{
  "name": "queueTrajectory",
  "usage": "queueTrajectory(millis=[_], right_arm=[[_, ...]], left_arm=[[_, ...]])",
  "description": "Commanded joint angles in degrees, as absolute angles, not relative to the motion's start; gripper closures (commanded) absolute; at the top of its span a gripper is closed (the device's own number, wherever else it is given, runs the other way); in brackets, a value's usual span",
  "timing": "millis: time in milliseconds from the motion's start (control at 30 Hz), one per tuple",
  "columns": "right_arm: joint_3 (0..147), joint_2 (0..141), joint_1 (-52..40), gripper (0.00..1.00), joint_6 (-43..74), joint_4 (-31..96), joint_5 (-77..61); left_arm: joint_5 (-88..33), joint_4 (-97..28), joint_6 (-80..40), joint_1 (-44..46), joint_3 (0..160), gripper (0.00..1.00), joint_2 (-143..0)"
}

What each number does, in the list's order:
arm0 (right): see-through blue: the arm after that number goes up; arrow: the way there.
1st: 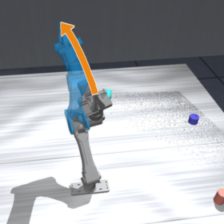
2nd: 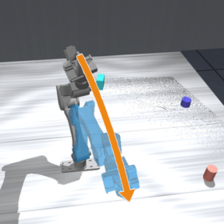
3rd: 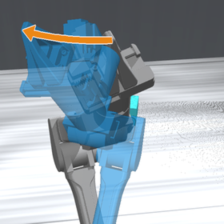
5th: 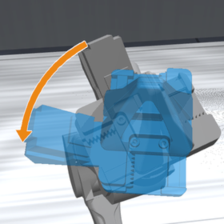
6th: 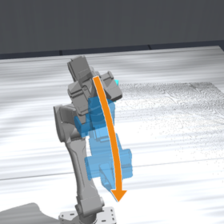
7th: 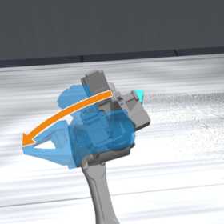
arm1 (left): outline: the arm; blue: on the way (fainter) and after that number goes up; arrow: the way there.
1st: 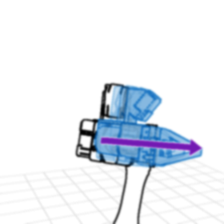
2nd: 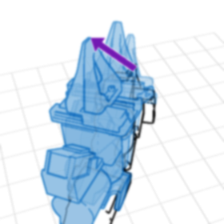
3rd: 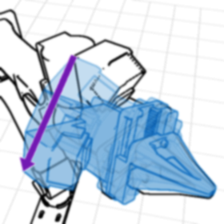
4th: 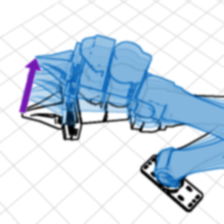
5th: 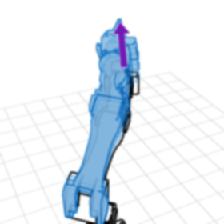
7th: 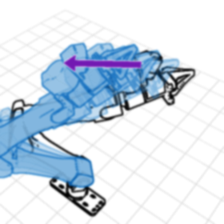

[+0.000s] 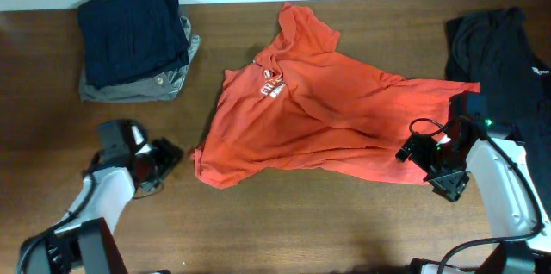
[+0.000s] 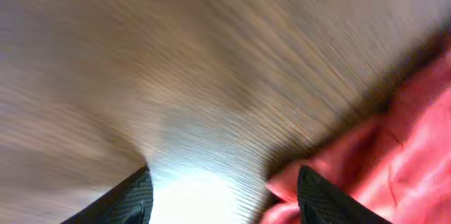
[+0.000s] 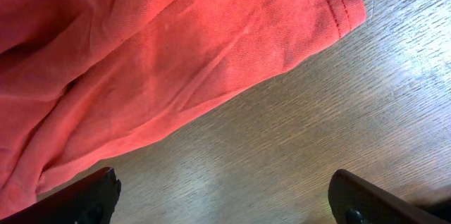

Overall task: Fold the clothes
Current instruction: 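Grasp the shirt's left hem with the left gripper and right hem with right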

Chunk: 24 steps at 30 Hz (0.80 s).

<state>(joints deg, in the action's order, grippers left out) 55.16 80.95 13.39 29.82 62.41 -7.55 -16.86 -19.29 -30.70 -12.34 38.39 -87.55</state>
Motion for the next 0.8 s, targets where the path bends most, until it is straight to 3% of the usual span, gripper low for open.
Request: queueTrajectory(millis=[0, 433, 533, 667, 767], right_arm=[[55.0, 81.1, 13.0, 0.01, 30.3, 62.1, -7.4], [54.9, 81.1, 13.0, 0.01, 28.8, 62.1, -7.2], [54.9, 81.1, 13.0, 0.01, 28.8, 62.1, -7.2], [54.9, 81.1, 13.0, 0.01, 28.8, 62.2, -7.2], [54.6, 81.1, 13.0, 0.04, 28.8, 62.1, -7.2]], left_arm=[[-18.9, -18.9, -27.3, -7.5, 38.0, 0.34, -88.3], [-9.5, -16.9, -27.4, 6.4, 38.3, 0.33, -88.3], [-5.4, -17.3, -27.4, 8.8, 38.4, 0.37, -88.3], [-2.4, -18.3, -29.1, 10.4, 38.4, 0.64, -88.3], [0.5, -19.0, -30.9, 10.3, 38.4, 0.91, -88.3]])
